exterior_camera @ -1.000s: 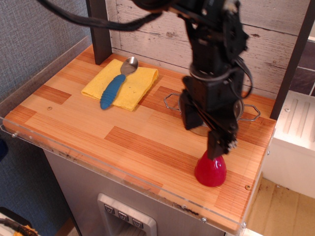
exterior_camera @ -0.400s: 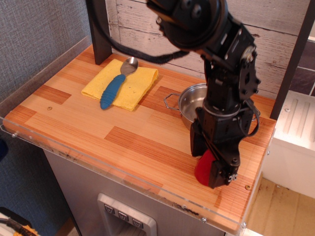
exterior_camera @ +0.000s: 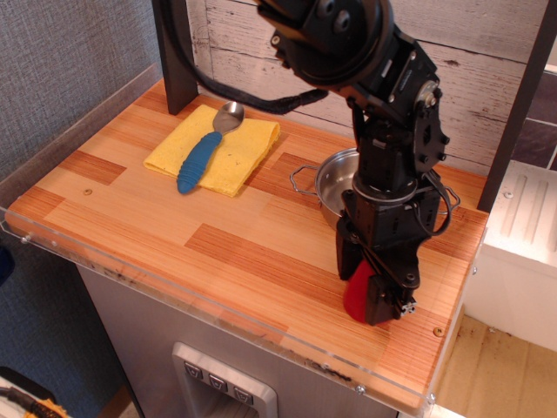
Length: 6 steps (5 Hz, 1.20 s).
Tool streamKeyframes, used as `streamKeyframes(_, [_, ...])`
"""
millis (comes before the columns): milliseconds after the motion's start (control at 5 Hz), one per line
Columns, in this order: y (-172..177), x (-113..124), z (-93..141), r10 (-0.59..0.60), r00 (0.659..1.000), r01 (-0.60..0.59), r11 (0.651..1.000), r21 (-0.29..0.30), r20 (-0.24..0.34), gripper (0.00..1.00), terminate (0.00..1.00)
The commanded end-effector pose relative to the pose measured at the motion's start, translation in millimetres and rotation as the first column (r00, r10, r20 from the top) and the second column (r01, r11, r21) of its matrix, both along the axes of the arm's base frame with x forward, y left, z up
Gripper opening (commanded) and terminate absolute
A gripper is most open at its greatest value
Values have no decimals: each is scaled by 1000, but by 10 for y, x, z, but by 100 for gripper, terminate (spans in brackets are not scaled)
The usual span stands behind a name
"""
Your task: Put the red strawberry shape inside the silver pot.
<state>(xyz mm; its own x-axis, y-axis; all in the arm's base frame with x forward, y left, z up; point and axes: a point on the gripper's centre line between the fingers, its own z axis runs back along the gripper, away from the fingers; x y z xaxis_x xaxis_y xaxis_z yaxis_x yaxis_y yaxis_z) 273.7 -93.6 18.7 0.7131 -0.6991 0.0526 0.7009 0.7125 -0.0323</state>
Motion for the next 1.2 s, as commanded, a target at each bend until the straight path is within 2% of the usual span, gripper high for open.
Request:
streamKeyframes(0, [297, 183, 976, 83, 978, -46, 980, -192, 190, 0, 0])
streamKeyframes(200, [460, 559, 962, 185, 964, -148, 970, -193, 189, 0, 0])
streamKeyframes(400, [490, 751, 715, 211, 964, -187, 970, -155, 159, 0, 0])
streamKeyframes(800, [299, 782, 449, 174, 976, -162, 982, -99, 130, 0, 0])
streamKeyframes(1000, [301, 787, 475, 178, 975, -166, 981, -96, 132, 100, 0])
